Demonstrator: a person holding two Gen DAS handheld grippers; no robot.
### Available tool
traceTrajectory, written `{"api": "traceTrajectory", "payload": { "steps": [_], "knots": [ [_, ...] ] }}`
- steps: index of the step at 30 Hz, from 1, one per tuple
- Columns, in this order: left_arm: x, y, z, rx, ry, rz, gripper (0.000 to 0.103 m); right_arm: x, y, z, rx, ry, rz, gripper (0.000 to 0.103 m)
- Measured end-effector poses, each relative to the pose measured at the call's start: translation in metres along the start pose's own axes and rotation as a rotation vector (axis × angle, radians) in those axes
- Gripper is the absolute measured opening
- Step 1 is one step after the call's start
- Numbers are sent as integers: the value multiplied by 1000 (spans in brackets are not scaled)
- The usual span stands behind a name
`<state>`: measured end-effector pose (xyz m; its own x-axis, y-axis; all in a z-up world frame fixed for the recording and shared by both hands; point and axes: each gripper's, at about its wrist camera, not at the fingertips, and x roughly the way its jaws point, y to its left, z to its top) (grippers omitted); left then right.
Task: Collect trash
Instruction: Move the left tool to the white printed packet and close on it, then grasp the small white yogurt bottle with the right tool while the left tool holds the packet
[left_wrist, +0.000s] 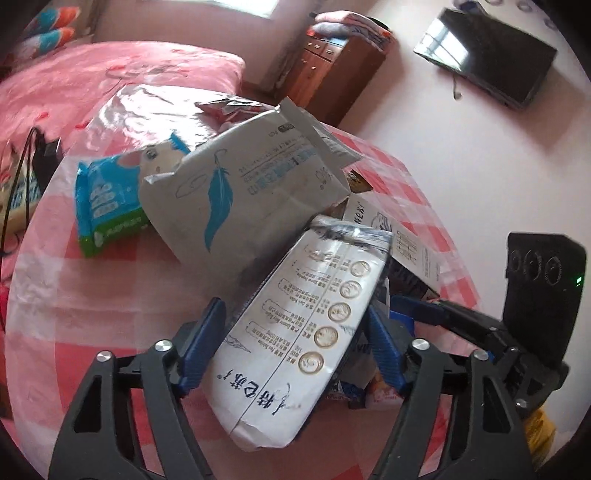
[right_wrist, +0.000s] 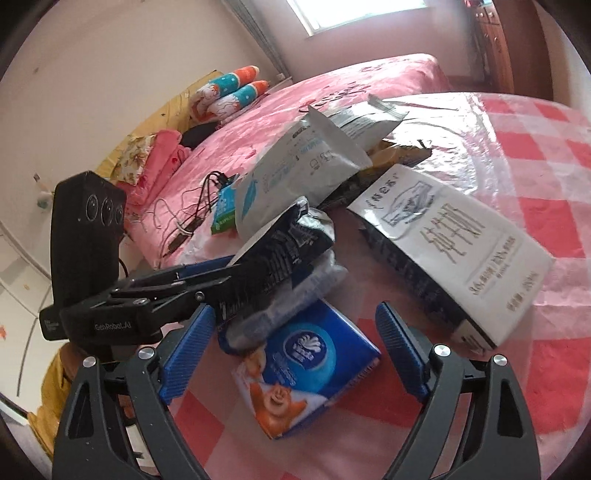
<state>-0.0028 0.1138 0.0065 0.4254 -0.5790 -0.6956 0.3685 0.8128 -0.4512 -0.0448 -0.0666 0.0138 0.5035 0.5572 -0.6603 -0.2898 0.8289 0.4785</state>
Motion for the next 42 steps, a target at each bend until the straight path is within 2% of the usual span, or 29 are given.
{"api": "traceTrajectory", "payload": {
  "steps": [4, 6, 13, 17, 22, 30, 31, 33, 34, 42],
  "knots": [
    [-8, 2, -4, -34, -25, 7, 65, 7, 1, 4, -1, 4, 16, 80],
    [-13, 2, -6, -60, -38, 5, 61, 12, -1, 8, 13, 10, 31, 75],
    [-28, 2, -15, -118, -72, -5, 55, 15, -7, 14, 47, 7, 98, 73],
    [-33, 3, -21, -138, -70, -25, 55, 9, -8, 13, 45, 4, 110, 73],
    [-38, 6, -30, -171, -71, -69, 55, -2, -26, 12, 107, -8, 97, 73],
    [-25, 1, -36, -104, -46, -79, 58, -1, -16, 18, 69, -8, 96, 73],
    [-22, 1, -38, -101, -37, -81, 61, 2, -12, 18, 58, -4, 91, 71],
    [-19, 2, -40, -98, -34, -91, 62, 7, -9, 17, 53, 10, 92, 60],
    [-17, 2, -42, -94, -36, -95, 62, 9, -8, 17, 55, 12, 98, 60],
    [-25, 2, -48, -118, -84, -41, 60, 16, -3, 23, 55, 10, 108, 59]
  ]
}}
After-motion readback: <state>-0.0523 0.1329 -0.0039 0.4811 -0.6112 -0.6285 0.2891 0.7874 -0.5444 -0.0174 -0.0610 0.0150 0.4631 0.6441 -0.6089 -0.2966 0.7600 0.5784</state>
